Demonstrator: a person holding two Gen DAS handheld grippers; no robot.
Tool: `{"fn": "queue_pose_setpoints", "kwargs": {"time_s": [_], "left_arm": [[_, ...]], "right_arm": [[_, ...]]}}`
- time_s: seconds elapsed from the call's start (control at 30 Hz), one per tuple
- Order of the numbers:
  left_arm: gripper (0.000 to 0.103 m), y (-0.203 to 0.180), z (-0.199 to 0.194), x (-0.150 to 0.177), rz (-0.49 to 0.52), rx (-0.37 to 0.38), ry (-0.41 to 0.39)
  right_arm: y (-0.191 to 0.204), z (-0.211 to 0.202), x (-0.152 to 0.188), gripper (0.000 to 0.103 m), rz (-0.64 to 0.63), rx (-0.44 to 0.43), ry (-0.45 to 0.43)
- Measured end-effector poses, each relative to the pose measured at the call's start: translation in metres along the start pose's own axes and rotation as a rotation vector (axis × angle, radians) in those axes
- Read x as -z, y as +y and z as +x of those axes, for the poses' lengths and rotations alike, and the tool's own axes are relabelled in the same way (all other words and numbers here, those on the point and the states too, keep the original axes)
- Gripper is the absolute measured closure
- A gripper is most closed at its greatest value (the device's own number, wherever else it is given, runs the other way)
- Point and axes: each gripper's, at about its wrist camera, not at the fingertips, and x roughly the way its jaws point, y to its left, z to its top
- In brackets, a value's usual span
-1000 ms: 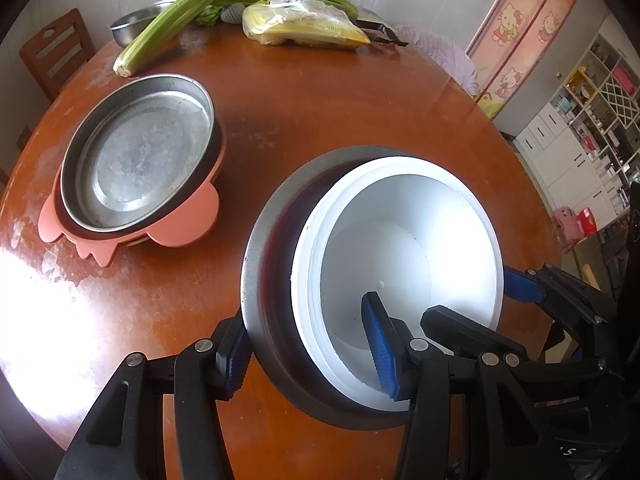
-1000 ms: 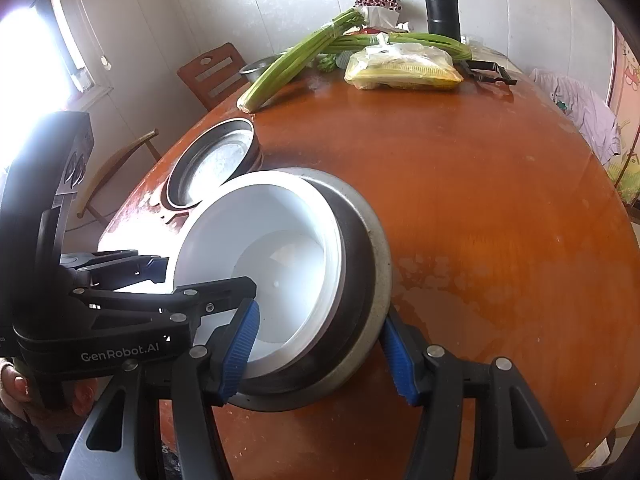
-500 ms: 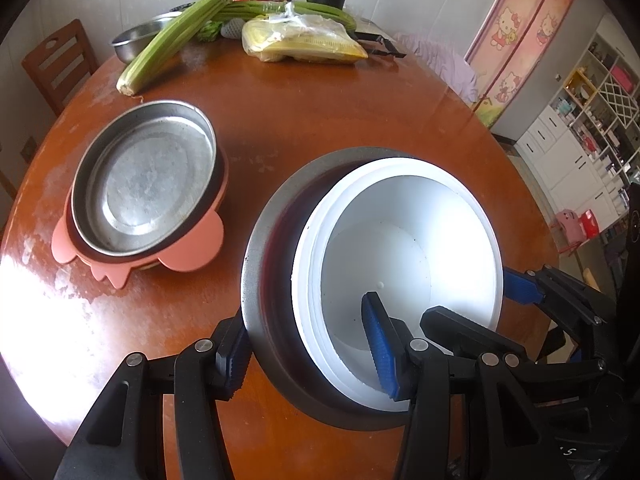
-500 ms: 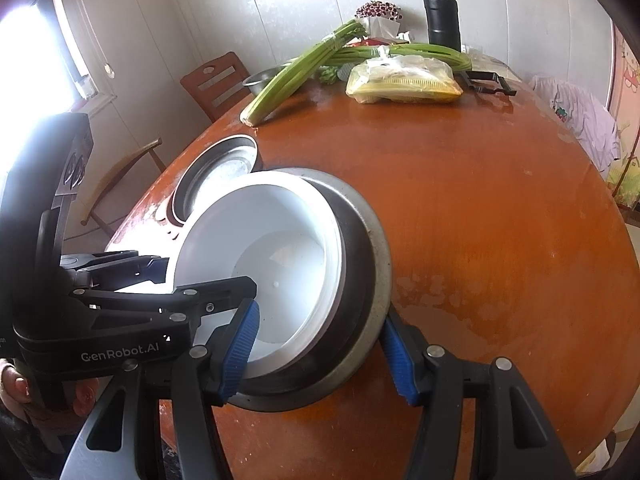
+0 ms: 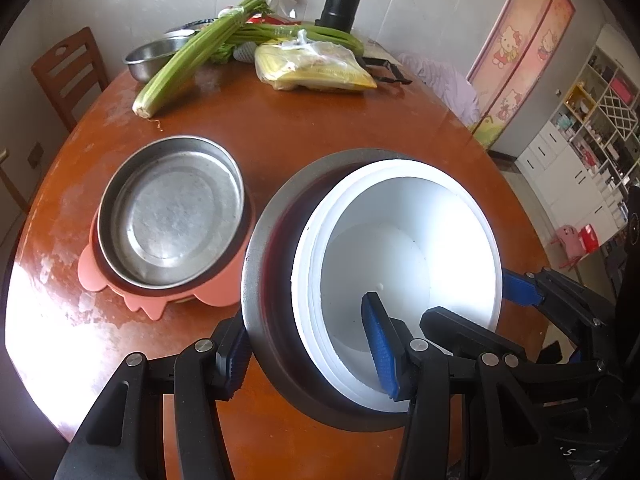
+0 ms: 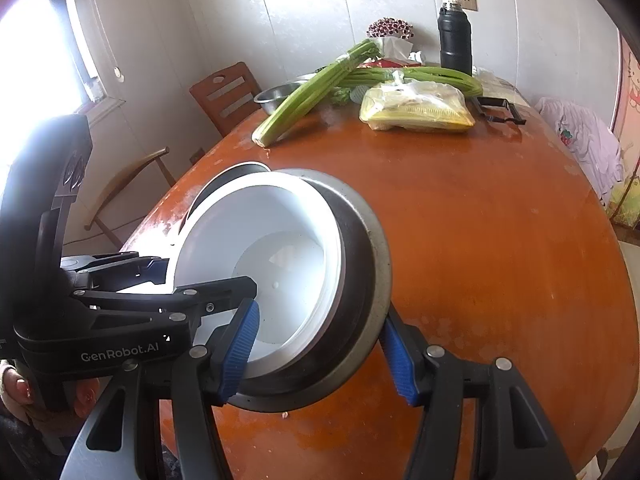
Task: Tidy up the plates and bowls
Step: 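Carry the steel bowl stack over the orange plate stack with both tools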
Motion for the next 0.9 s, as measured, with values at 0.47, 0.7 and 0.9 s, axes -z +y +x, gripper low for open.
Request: {"fn": "queue_pose_setpoints", "kwargs": {"time_s": [0.47,0.7,0.9], "left_arm": [[0.051,0.039,-0.012,-0.015,-0.033,-0.006,-0.028],[0.051,0.064,-0.024,-0.024,-0.054,-0.022,-0.058],[0.051,0.084,-0.035,-0.032,-0.075,-0.038,-0.087]], "right_arm": [[0.028,0.014,-0.024,0.043,-0.046,-0.002,-0.008],[0.053,0.025,-0.043,0.043,-0.083,-0.015,-0.014],[0.071,0.033,-0.061,0.043,-0.114,-0.031,-0.018]]}}
